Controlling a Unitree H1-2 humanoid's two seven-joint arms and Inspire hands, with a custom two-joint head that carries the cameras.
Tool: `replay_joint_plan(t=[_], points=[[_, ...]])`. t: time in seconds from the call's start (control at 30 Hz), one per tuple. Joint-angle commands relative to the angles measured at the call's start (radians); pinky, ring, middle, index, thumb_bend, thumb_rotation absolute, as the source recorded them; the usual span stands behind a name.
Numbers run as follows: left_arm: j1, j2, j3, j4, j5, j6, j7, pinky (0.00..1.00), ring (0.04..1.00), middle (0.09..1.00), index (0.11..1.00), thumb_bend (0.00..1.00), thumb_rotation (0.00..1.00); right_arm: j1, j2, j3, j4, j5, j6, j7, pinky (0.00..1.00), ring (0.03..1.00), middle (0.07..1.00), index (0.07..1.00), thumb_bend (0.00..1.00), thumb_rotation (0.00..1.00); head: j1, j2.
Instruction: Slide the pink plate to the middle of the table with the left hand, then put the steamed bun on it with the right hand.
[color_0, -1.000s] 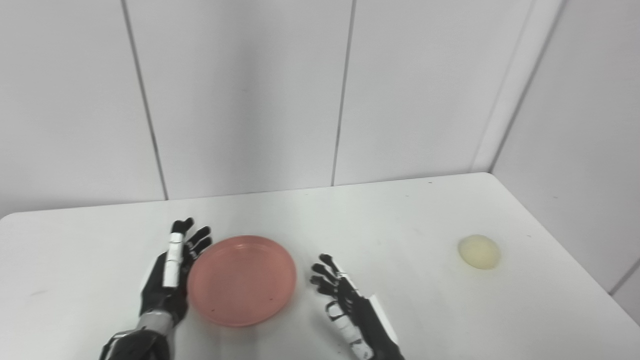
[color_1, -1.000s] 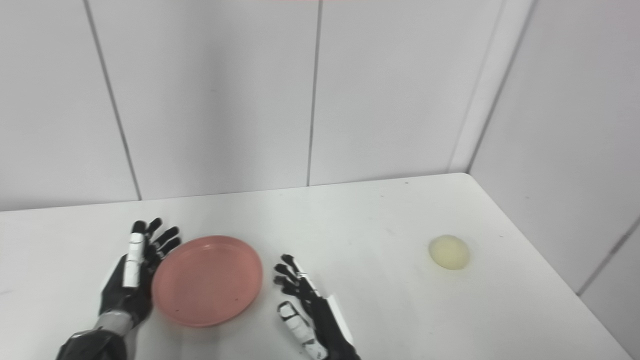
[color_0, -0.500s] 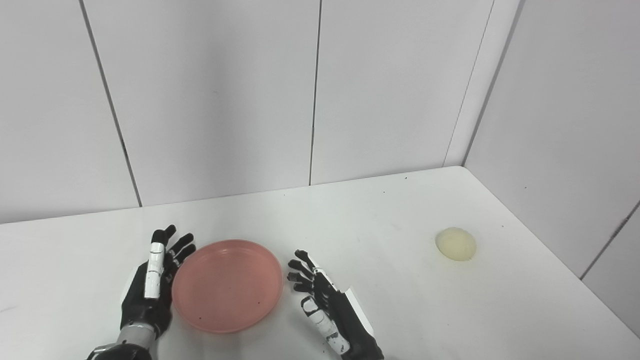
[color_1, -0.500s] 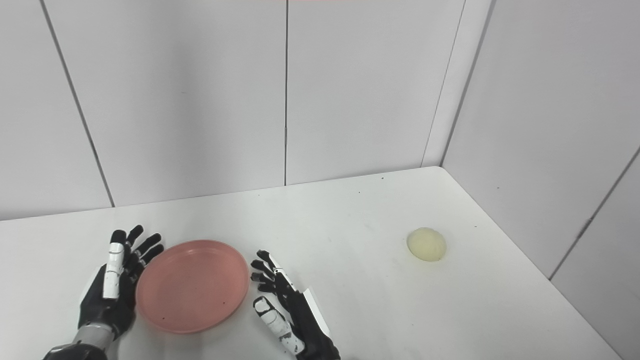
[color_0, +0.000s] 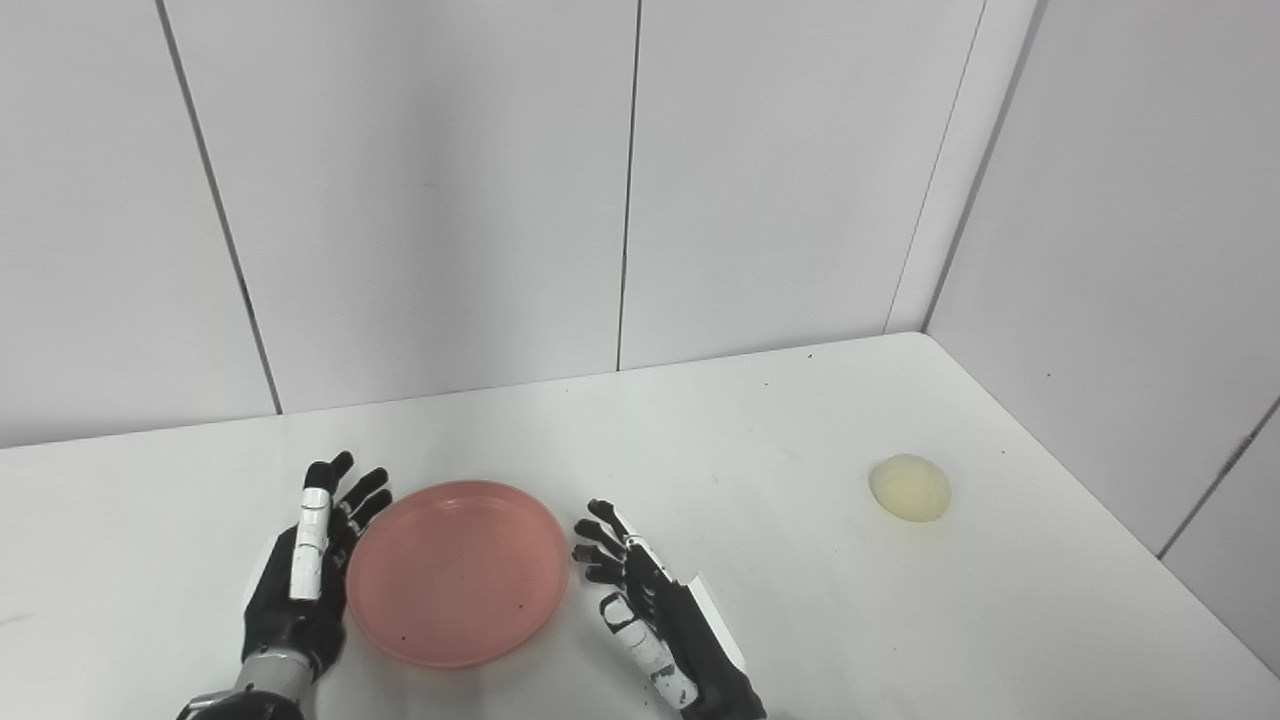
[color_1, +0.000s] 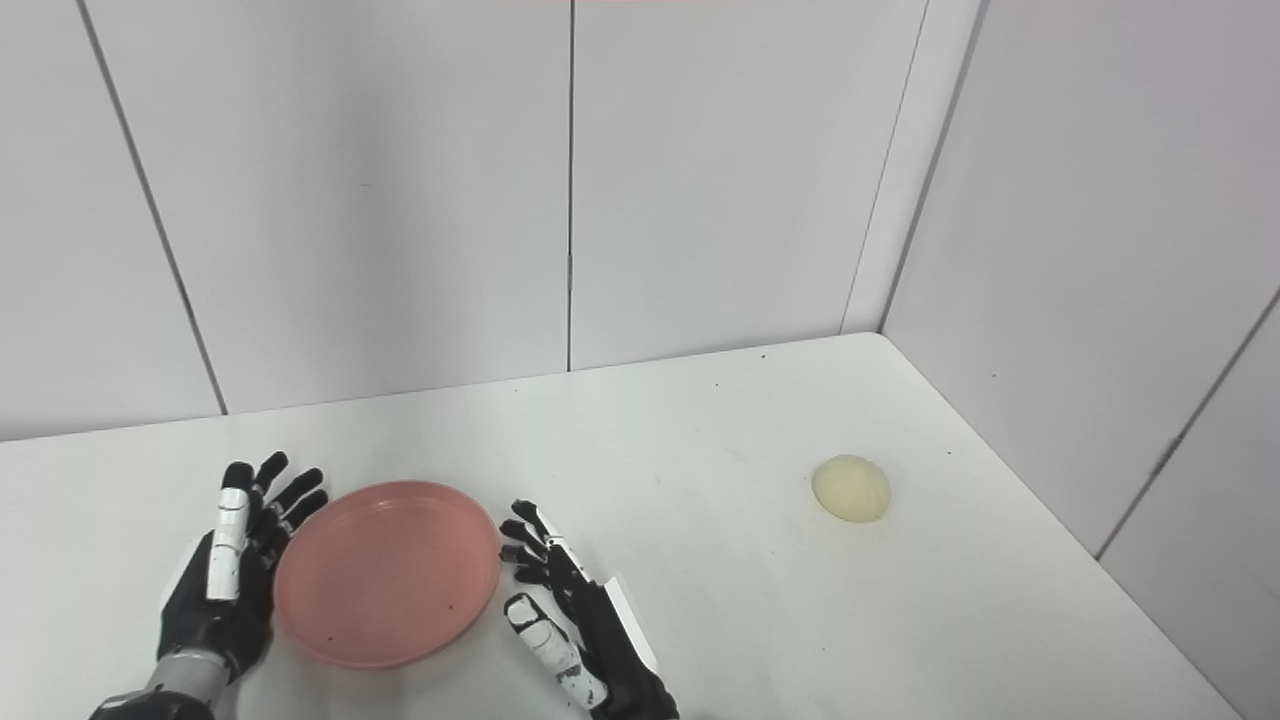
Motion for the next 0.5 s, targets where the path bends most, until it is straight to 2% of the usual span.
replay_joint_plan(t=[0.0,0.17,0.3,0.47], points=[[-0.011,-0.012,-0.008,-0.008,-0.007,0.002,-0.010,0.90,0.906,0.890,0.945,0.77,0.93,0.016,-0.004,-0.002,0.024,-0.005,-0.032,-0.017,0.83,0.835,0.888,0.935,0.72,0.99,0.004,-0.004],[-0.007,-0.015,-0.005,-0.008,-0.011,0.004,-0.010,0.90,0.901,0.880,0.944,0.77,0.92,0.012,-0.020,-0.017,0.008,-0.085,-0.053,-0.068,0.82,0.842,0.903,0.917,0.71,0.99,0.009,-0.005],[-0.006,-0.012,-0.006,-0.006,-0.006,0.001,-0.009,0.90,0.904,0.884,0.942,0.77,0.93,0.013,-0.019,-0.042,-0.001,-0.094,-0.089,-0.113,0.83,0.841,0.891,0.884,0.77,0.95,0.012,-0.004],[-0.005,-0.009,-0.007,-0.005,-0.004,0.005,-0.013,0.90,0.910,0.889,0.946,0.75,0.93,0.007,-0.019,-0.062,-0.029,-0.108,-0.116,-0.146,0.83,0.852,0.894,0.886,0.82,0.94,0.011,-0.006]])
